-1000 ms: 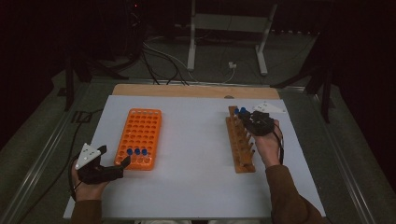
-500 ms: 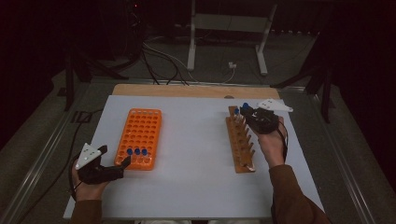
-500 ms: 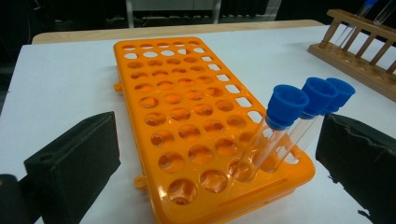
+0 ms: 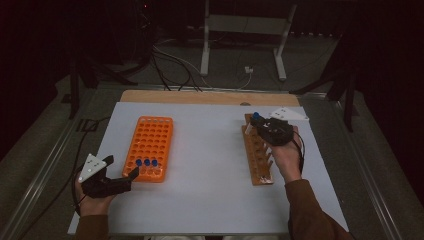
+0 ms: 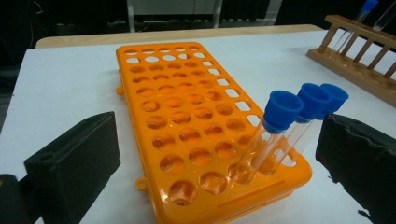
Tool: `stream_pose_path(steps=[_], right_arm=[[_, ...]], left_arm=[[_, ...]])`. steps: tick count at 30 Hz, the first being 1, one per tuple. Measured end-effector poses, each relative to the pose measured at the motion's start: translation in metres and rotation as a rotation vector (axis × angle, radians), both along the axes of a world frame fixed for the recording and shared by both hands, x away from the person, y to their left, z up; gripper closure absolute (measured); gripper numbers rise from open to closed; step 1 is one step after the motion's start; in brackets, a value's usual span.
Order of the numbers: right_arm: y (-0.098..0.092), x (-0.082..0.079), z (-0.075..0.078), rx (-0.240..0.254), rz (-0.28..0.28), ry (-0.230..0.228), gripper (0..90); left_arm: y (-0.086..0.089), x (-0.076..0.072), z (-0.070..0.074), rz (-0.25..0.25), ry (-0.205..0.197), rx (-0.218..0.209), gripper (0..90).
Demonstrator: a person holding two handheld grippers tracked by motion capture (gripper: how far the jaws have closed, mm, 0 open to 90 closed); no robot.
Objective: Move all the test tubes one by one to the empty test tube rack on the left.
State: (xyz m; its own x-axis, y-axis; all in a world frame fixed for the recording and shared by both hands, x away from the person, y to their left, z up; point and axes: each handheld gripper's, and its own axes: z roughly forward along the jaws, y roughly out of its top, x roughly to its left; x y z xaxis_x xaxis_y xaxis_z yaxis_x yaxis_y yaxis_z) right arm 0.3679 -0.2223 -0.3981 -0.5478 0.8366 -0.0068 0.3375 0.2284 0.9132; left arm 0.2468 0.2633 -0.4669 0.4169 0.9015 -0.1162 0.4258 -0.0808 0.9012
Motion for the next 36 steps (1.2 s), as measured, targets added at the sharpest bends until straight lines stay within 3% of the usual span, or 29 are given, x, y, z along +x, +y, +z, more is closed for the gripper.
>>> stream_pose_path(steps=[9, 20, 24, 36], right_arm=[[0.017, -0.002, -0.004, -0.003, 0.046, 0.023, 77.3], [0.044, -0.003, -0.007, -0.014, 0.106, 0.056, 77.3], [0.053, -0.005, -0.006, -0.012, 0.130, 0.059, 77.3], [0.079, -0.010, -0.002, -0.004, 0.189, 0.073, 77.2]], left_arm=[[0.000, -0.001, 0.004, -0.007, -0.016, -0.014, 0.7], [-0.008, 0.000, 0.023, -0.029, -0.047, -0.016, 0.7], [-0.015, 0.003, 0.029, -0.038, -0.050, -0.027, 1.2], [-0.052, 0.021, 0.053, -0.132, -0.063, -0.018, 1.2]])
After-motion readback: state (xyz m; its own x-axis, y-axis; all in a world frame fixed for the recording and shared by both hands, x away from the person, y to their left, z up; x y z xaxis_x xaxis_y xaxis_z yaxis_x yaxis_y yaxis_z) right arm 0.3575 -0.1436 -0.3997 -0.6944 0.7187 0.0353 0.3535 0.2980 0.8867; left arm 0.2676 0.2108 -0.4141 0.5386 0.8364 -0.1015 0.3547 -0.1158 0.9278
